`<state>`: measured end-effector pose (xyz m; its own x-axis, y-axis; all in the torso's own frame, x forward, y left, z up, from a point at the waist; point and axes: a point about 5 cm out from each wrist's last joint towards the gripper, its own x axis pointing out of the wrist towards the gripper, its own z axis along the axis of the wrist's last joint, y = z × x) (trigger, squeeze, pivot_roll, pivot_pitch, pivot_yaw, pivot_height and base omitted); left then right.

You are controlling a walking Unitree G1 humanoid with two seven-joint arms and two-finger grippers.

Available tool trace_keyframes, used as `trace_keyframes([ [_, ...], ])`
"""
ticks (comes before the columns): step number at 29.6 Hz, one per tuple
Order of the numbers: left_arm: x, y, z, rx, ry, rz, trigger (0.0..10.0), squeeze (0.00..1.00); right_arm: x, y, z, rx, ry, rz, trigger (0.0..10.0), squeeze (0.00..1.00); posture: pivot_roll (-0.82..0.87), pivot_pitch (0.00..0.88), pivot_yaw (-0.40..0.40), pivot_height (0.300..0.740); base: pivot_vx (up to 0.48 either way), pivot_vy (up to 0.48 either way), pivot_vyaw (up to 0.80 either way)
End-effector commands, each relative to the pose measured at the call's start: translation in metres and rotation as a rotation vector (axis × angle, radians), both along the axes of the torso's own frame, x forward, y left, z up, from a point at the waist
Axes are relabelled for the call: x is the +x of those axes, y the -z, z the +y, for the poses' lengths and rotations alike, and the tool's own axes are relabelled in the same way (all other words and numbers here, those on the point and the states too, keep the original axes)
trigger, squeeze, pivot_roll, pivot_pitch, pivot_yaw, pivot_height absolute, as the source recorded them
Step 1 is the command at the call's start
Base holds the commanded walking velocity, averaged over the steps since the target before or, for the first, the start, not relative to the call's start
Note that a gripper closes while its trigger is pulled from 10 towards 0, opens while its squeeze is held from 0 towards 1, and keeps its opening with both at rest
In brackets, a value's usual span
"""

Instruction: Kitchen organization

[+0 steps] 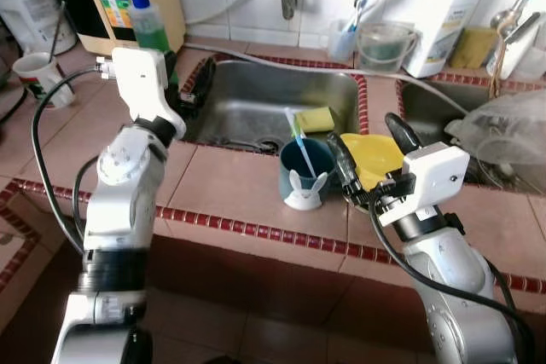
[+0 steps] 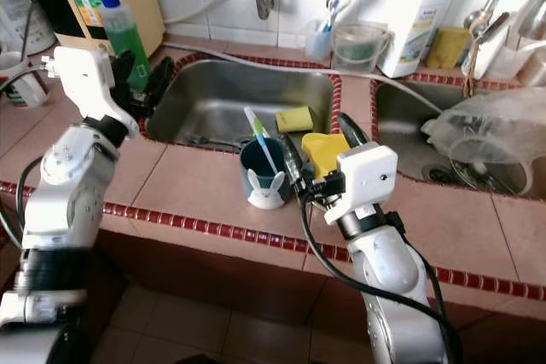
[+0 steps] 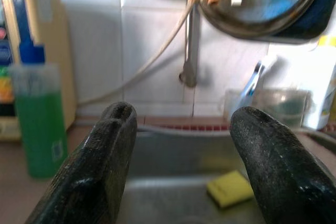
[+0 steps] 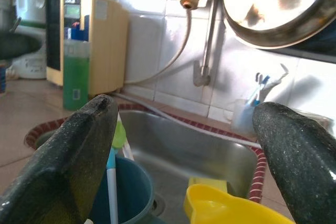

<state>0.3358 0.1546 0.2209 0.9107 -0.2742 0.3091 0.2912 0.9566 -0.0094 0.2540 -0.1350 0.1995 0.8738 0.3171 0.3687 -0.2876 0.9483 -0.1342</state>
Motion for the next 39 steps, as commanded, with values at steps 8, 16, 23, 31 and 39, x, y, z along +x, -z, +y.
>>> trace_keyframes([
  [8,-0.02,0.01,-0.015,-0.004,0.051,0.025,10.0,0.0,-0.005,0.003,0.004,0.021,0.0,0.001,10.0,0.0,-0.16,0.024,0.029,0.711,0.0,0.0,0.0],
  [16,-0.031,0.022,-0.018,0.034,0.039,0.033,10.0,0.0,-0.005,0.012,0.001,-0.002,0.064,-0.015,10.0,0.0,-0.16,0.028,0.033,0.711,0.0,0.0,0.0],
  [23,-0.041,0.028,-0.029,0.038,0.119,0.072,10.0,0.0,-0.007,0.017,0.002,0.002,0.071,0.001,10.0,0.0,-0.17,0.026,0.04,0.711,0.0,0.0,0.0],
  [31,-0.049,0.028,-0.037,0.055,0.182,0.083,10.0,0.0,-0.016,0.024,0.006,0.017,0.022,0.043,10.0,0.0,-0.17,0.038,0.04,0.711,0.0,0.0,0.0],
  [39,-0.062,0.031,-0.045,0.094,0.27,0.108,10.0,0.0,-0.04,0.026,0.012,0.012,-0.107,0.097,10.0,0.0,-0.18,0.053,0.052,0.711,0.0,0.0,0.0],
])
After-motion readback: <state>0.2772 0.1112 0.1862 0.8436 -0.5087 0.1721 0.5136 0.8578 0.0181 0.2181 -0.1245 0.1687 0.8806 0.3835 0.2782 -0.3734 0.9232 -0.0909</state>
